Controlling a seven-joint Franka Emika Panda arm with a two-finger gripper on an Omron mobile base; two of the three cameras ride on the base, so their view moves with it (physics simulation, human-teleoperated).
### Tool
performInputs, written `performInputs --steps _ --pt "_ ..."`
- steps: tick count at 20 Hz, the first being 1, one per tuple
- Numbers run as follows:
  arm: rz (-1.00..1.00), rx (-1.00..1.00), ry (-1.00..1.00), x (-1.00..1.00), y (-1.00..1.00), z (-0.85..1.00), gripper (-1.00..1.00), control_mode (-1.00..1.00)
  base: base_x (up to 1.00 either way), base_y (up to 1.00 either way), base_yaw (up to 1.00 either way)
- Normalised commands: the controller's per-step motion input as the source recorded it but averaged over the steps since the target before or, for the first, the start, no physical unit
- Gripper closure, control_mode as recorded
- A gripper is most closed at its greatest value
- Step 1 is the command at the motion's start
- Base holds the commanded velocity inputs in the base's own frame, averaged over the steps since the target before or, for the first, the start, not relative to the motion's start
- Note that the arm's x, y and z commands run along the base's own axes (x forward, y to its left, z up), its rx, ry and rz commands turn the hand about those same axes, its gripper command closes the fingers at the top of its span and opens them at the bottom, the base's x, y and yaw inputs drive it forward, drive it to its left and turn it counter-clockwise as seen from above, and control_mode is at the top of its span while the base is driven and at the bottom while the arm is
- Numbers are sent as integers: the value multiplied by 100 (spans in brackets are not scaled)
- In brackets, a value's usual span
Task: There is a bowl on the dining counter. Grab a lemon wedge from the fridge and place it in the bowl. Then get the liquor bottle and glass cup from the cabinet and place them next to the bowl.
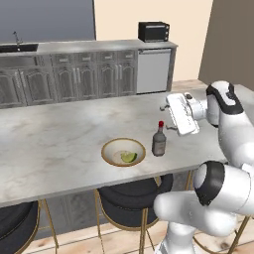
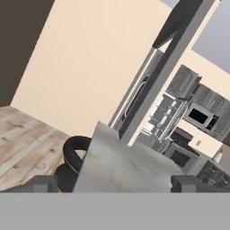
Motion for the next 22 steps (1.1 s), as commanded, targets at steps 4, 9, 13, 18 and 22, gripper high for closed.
performInputs --steps 4,9,13,18,22 --pt "-43 0 3 -58 43 29 -100 -100 0 0 0" --pt "-49 1 20 -34 10 35 -100 -100 0 0 0" --pt "-47 6 37 -15 1 45 -100 -100 0 0 0" --pt "-41 6 46 -16 0 33 -100 -100 0 0 0" --pt "-37 4 40 -23 -7 22 -100 -100 0 0 0"
